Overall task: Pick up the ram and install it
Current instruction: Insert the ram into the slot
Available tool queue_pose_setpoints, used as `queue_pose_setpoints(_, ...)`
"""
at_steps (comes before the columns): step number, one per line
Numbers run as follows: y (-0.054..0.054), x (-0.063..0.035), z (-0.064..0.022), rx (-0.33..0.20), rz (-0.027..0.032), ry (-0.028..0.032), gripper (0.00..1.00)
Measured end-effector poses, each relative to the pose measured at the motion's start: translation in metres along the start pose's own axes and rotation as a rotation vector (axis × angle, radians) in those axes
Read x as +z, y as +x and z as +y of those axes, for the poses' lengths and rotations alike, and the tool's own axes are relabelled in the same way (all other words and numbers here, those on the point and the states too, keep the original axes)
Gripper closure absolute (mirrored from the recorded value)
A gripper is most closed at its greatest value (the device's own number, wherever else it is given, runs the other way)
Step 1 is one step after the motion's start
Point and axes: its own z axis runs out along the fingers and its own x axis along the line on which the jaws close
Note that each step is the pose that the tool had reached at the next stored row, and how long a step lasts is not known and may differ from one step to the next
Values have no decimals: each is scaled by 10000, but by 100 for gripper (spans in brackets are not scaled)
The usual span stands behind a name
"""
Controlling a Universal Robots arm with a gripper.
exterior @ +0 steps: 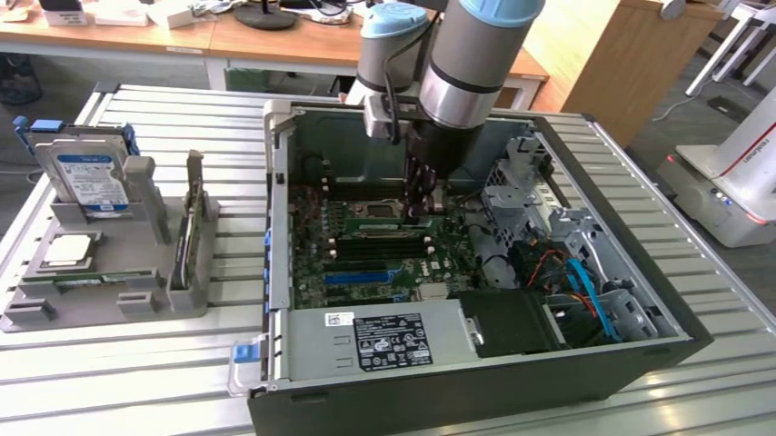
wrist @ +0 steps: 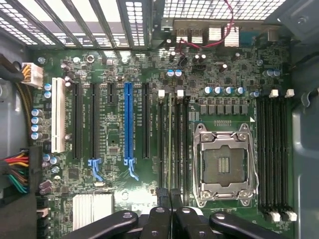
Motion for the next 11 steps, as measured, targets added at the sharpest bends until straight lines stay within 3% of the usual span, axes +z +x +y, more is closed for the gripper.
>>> queue_pose_setpoints(11, 73, -3, -2, 0, -1, 1, 88)
